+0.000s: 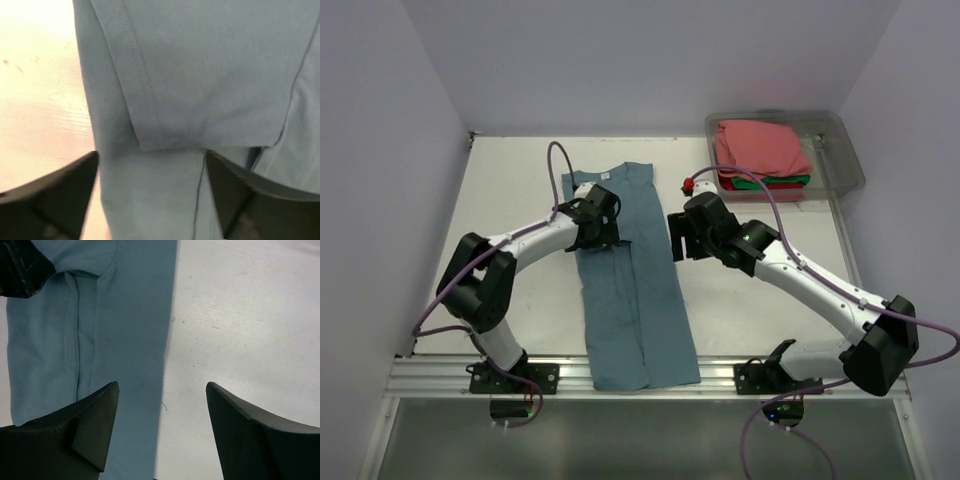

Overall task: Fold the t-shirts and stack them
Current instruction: Grab the bottom of the folded rectangular tshirt with both arms

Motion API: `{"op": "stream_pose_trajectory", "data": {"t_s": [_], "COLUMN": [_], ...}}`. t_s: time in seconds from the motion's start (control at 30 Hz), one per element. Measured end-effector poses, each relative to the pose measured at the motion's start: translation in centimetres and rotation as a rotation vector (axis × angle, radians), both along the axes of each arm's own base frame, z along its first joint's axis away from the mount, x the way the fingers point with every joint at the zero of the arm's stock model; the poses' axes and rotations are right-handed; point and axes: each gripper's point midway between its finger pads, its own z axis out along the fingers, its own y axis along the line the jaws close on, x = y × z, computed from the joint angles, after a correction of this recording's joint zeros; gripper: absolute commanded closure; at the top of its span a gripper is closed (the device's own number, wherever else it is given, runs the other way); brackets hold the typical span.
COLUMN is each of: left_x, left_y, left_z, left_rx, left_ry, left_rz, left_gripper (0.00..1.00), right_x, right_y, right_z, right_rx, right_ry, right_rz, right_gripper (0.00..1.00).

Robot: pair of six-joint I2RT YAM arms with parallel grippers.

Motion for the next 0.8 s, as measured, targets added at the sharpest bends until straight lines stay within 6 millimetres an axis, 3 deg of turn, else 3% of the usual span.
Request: {"op": "stream_pose_trajectory", "data": {"t_s": [0.13,0.2,0.23,0.27,0.3,0.33,0.37,0.4,0.47,0.67,0.8], "left_x": [0.1,0.7,1.1,1.7,2.3,3.0,3.8,4.5,6.4,11.7,13.0], "left_y": [0.0,-0.1,-0.2,-0.4,-0.6,-0.7,-0.7,-0.6,0.2,4.3,4.9], "left_z": [2.8,4.6,5.4,6.2,6.8,7.4,7.9,8.3,8.7,6.4,3.7], "left_rx": [-0.046,-0.064,-0.069,-0.076,-0.087,-0.099,-0.111,-0.124,-0.153,-0.160,-0.162], "left_ry": [-0.077,-0.134,-0.159,-0.185,-0.207,-0.231,-0.252,-0.268,-0.295,-0.291,-0.242], "left_rz": [0.008,0.001,-0.003,-0.011,-0.013,-0.021,-0.025,-0.029,-0.023,0.058,0.056], "left_gripper": [0.00,0.01,0.05,0.22,0.36,0.50,0.65,0.88,1.00,1.00,1.00], "right_x": [0.5,1.2,1.7,2.5,3.3,4.5,6.0,7.5,10.9,21.2,25.0], "right_y": [0.3,0.6,0.9,1.2,1.4,1.8,2.1,2.5,3.3,6.8,8.6], "right_z": [-0.8,-1.4,-1.7,-2.0,-2.2,-2.5,-2.8,-3.0,-3.3,-4.5,-7.4], "right_rx": [-0.014,-0.024,-0.027,-0.024,-0.027,-0.017,-0.011,0.001,0.028,0.114,0.154], "right_ry": [0.009,0.020,0.029,0.038,0.042,0.049,0.052,0.059,0.053,0.033,0.069], "right_rz": [0.002,-0.002,-0.003,-0.003,-0.003,-0.011,-0.025,-0.035,-0.054,-0.052,-0.023], "right_gripper": [0.20,0.24,0.32,0.68,0.92,1.00,1.00,1.00,1.00,1.00,1.00]}}
